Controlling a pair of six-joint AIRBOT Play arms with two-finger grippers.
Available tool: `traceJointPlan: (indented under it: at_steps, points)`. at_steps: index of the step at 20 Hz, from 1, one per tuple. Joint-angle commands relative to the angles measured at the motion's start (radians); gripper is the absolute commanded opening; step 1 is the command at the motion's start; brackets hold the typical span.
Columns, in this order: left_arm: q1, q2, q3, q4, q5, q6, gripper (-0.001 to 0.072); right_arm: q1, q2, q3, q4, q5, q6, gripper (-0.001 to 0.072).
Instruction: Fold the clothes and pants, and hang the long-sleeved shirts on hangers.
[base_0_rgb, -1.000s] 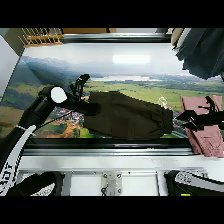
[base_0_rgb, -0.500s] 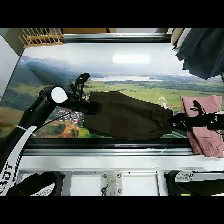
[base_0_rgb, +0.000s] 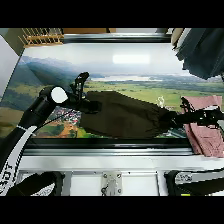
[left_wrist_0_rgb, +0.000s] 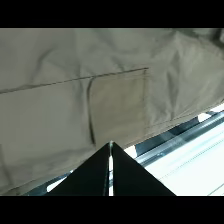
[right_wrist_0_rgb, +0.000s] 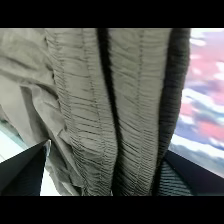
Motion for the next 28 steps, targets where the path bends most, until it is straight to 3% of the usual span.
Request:
traceJointPlan:
  at_steps: [1,5,6,7,8,10,14,18,23,28]
  points:
    - [-0.001,0.0,0.001,0.0,0.0,0.001,0.0003,0.056,-0.001,0.0,0.007,0.0,0.0,0.0712]
    - [-0.001,0.0,0.001,0.0,0.001,0.002,0.0003,0.105,-0.001,0.0,0.007,-0.001,-0.016,0.0703]
    - [-0.001,0.0,0.001,0.0,0.001,0.002,0.0003,0.118,-0.001,0.0,0.007,-0.001,-0.026,0.0578]
    - [-0.001,0.0,0.001,0.0,0.001,0.002,0.0003,0.127,-0.001,0.0,0.007,-0.005,-0.028,0.0309]
    - [-0.001,0.0,0.001,0.001,0.002,0.002,0.0003,0.136,-0.001,0.0,0.007,-0.015,-0.029,0.0147]
    - [-0.001,0.0,0.001,0.001,0.003,0.002,0.0003,0.145,-0.001,0.0,0.007,-0.031,-0.029,0.0019]
    - [-0.001,0.0,0.001,0.001,0.004,0.002,0.0003,0.14,0.021,0.041,0.016,-0.035,-0.002,0.002]
    - [-0.001,0.0,0.001,0.002,0.013,0.002,0.0003,0.08,0.095,0.259,-0.005,-0.077,0.151,0.002]
    - [-0.001,0.0,0.001,0.002,0.03,0.002,0.0003,-0.085,0.148,0.529,-0.155,-0.221,0.525,0.002]
    - [-0.001,0.0,0.001,0.002,0.03,0.002,0.0003,-0.307,0.22,0.555,-0.259,-0.282,0.808,0.002]
